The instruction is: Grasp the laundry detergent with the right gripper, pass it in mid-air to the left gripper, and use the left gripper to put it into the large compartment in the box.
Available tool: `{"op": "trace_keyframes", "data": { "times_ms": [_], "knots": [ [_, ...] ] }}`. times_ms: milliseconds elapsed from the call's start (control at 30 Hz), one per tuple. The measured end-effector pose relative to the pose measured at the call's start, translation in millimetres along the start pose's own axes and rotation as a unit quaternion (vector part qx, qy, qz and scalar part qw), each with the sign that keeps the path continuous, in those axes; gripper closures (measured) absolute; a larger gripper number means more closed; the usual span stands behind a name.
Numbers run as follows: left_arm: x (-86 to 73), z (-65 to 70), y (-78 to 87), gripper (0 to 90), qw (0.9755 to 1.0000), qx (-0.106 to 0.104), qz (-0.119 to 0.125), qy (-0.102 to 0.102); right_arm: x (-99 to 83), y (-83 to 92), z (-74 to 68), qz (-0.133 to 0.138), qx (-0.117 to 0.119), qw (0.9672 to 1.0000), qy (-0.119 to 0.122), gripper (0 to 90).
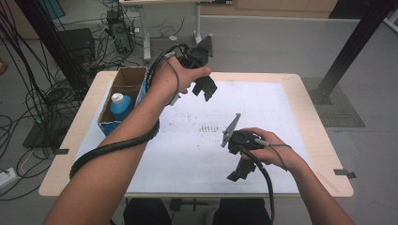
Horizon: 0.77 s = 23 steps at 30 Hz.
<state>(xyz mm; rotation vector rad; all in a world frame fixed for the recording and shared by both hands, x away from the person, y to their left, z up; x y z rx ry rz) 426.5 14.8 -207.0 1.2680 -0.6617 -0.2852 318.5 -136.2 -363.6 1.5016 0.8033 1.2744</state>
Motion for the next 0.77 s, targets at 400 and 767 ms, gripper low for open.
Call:
{"op": "trace_keyframes", "data": {
  "times_ms": [400, 767],
  "knots": [
    [0.4, -0.2, 0.1, 12.1, 1.0000, -0.006, 0.000, 0.001, 1.8, 0.8, 0.9, 0.003, 0.002, 1.0000, 0.000, 3.7],
    [-0.9, 0.8, -0.6, 12.2, 0.9999, -0.011, -0.002, 0.002, 0.7, 2.8, 0.5, 0.003, -0.002, 1.0000, -0.006, 3.7]
  ]
}}
Point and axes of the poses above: each handheld gripper's, and its own axes: y roughly backward along the jaws, x roughly out of its top, z roughly to its right, the point moved 3 cm from there along -y, roughly forward along the jaws, and after that the axes turned 11 degrees about -x, right-handed, at the moved point
